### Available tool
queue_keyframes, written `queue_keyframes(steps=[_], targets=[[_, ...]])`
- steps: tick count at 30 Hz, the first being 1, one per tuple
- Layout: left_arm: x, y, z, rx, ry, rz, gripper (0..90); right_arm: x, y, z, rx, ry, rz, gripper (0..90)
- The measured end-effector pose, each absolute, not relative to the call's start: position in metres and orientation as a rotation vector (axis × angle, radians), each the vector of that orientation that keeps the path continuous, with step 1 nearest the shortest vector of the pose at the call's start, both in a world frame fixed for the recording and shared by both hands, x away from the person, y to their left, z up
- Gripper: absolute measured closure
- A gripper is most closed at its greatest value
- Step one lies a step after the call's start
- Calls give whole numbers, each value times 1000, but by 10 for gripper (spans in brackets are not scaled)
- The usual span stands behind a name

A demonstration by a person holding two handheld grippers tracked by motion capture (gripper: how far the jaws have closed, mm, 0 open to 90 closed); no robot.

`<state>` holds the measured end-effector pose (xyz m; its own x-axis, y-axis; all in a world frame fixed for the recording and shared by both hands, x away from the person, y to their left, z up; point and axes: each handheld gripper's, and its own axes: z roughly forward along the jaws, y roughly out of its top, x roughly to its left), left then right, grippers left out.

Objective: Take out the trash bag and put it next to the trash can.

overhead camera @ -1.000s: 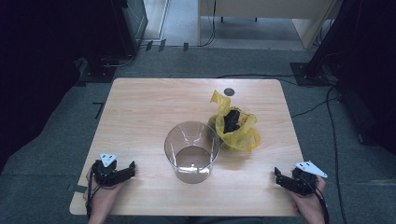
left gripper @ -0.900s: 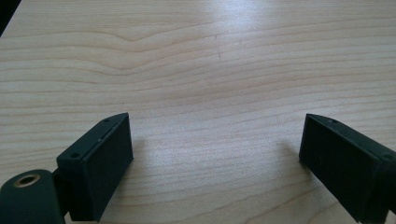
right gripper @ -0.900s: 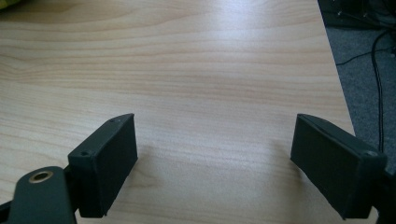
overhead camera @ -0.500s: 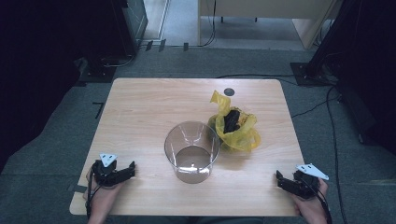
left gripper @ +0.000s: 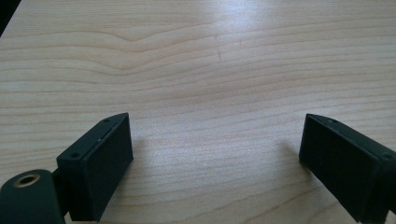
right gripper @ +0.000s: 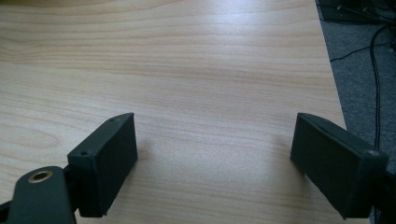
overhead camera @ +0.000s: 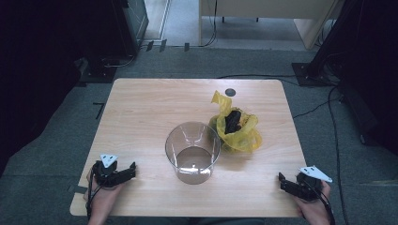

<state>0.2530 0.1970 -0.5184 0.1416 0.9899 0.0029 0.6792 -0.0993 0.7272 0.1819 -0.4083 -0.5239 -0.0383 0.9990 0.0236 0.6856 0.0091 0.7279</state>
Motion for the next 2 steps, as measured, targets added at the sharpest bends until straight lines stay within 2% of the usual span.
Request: queue_keyframes(steps=[2], targets=[[253, 197, -518, 1845, 1595, 692, 89, 182, -408, -524, 1727, 1776, 791, 142]])
